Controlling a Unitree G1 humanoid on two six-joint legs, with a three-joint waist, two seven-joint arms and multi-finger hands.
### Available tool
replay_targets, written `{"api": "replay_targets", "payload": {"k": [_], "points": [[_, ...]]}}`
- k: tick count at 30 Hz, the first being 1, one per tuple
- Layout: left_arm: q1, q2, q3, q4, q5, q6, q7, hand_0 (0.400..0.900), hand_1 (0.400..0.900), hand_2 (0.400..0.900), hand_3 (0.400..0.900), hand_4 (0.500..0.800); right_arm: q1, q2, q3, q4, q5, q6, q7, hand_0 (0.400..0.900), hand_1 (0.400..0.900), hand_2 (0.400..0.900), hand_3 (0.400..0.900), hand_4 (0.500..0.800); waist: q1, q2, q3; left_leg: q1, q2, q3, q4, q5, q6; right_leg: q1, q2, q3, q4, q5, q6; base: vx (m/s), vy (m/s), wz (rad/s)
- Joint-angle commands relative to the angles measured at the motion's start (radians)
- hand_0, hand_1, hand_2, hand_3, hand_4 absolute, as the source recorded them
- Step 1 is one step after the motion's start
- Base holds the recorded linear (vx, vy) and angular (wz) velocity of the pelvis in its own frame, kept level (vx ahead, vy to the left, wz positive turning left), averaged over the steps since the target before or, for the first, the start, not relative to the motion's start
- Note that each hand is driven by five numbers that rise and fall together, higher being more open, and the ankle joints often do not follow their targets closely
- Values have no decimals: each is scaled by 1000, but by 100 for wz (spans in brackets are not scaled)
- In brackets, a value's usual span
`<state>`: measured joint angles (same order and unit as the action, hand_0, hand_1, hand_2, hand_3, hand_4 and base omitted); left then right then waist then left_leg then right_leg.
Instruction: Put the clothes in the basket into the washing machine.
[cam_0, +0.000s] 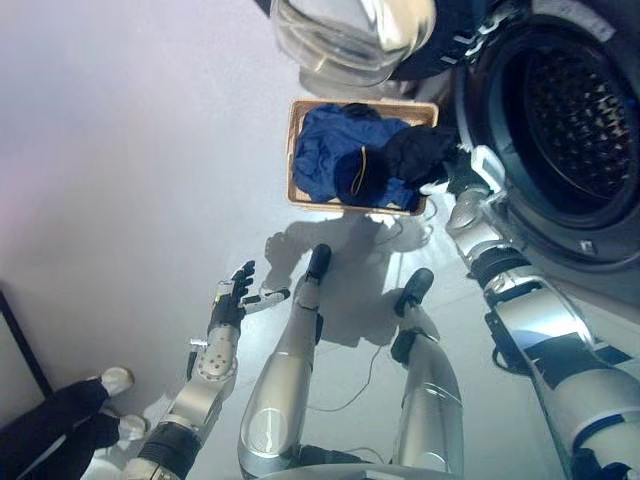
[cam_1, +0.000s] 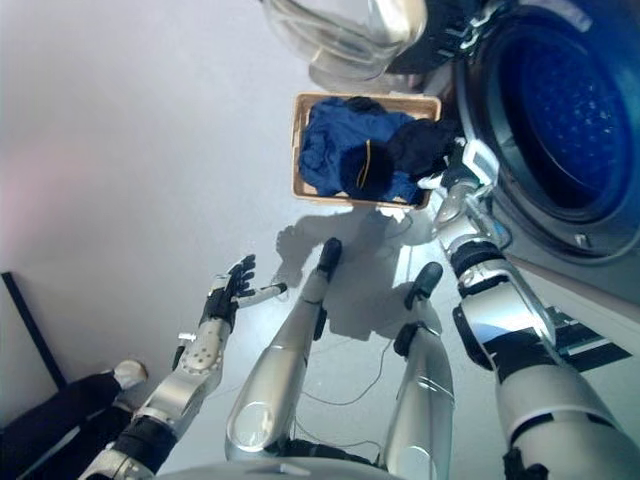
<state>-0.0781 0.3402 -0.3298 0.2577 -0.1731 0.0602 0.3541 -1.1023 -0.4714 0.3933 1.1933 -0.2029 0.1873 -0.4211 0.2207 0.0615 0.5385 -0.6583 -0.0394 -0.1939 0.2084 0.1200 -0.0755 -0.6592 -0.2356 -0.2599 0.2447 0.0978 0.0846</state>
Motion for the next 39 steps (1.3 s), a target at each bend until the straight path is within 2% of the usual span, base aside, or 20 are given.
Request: {"api": "replay_targets", "payload": {"k": [1,8,14,30,32,37,39], "points": [[17,55,-49,-134,43,-55,47,900,900,900,900,800,-85,-116,80,11,-84,-3,-90,900,900,900,900,800,15,55,-19,-43,-62,32,52,-116,63,-51,-36,-2,125,-110,56,-10,29,25],[-35,57,-90,-200,30,-64,72,900,900,900,900,800,-150,-193,89,37,-70,-1,-103,900,900,900,900,800,43,101,-19,-167,-108,4,115,-125,73,-184,-88,0,253,-147,67,-4,34,23],[-55,50,-112,-234,16,-67,83,900,900,900,900,800,-179,-215,63,43,-13,-10,-109,900,900,900,900,800,64,140,-19,-243,-135,-8,154,-131,80,-269,-123,1,332,-175,69,-4,27,15],[-94,38,-152,-274,32,-83,105,900,900,900,900,800,-192,-289,91,103,-65,10,-81,900,900,900,900,800,89,228,-19,-397,-210,4,239,-141,105,-439,-191,53,480,-215,79,-4,46,11],[-94,38,-149,-281,35,-88,110,900,900,900,900,800,-191,-298,111,108,-100,19,-84,400,400,400,400,500,85,234,-19,-412,-215,9,254,-145,107,-454,-193,68,492,-217,78,-12,41,6],[-96,30,-150,-277,38,-87,113,900,900,900,900,800,-177,-302,91,101,-84,19,-112,400,400,400,400,500,74,229,-19,-413,-210,22,253,-144,107,-452,-188,79,476,-212,73,5,16,-5],[-101,31,-146,-276,35,-88,121,900,900,900,900,800,-164,-295,61,75,-40,13,-149,400,400,400,400,500,67,216,-19,-404,-204,24,243,-142,105,-441,-181,76,447,-203,73,29,-2,-19]]}}
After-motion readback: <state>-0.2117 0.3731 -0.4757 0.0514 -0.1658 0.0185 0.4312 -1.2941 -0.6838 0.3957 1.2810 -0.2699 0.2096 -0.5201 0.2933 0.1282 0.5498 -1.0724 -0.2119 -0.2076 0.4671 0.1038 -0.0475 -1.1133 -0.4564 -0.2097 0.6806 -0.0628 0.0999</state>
